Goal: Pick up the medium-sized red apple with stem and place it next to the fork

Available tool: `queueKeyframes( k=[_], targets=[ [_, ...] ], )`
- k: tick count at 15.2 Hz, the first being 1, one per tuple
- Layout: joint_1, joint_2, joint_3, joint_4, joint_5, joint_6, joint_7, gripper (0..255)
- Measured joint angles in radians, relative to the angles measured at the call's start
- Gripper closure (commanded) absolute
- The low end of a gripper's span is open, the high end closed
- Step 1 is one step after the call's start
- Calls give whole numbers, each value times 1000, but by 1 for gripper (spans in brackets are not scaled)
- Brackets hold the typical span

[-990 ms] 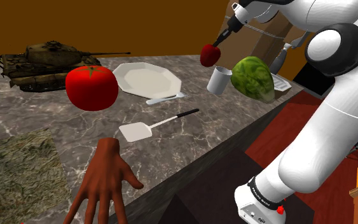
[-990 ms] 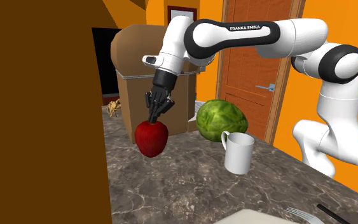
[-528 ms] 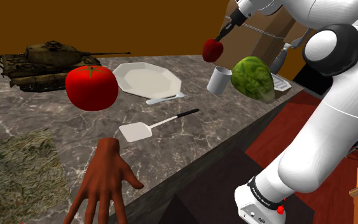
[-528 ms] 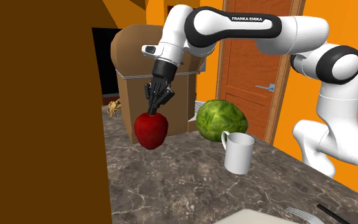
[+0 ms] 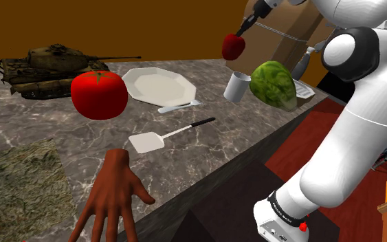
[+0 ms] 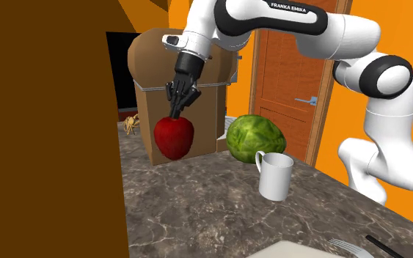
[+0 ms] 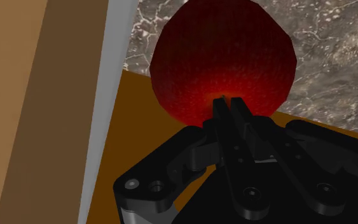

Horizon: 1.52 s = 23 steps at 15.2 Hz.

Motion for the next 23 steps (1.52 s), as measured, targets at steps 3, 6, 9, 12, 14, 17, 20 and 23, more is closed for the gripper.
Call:
queueKeyframes(
  k=[3, 6, 9, 12, 14, 17, 20, 23],
  targets=[
    [-13, 21, -2, 72, 10, -52, 10, 255],
    [11, -20, 1, 44, -17, -55, 34, 255],
    [77, -147, 22, -94, -99, -9, 94, 255],
    [122, -258, 60, -201, -174, 18, 167, 255],
    [144, -342, 94, -279, -225, 31, 221, 255],
    [165, -428, 149, -350, -276, 36, 301, 255],
    [177, -517, 207, -423, -318, 34, 378, 255],
    [185, -590, 264, -489, -345, 35, 448, 255]
  ],
)
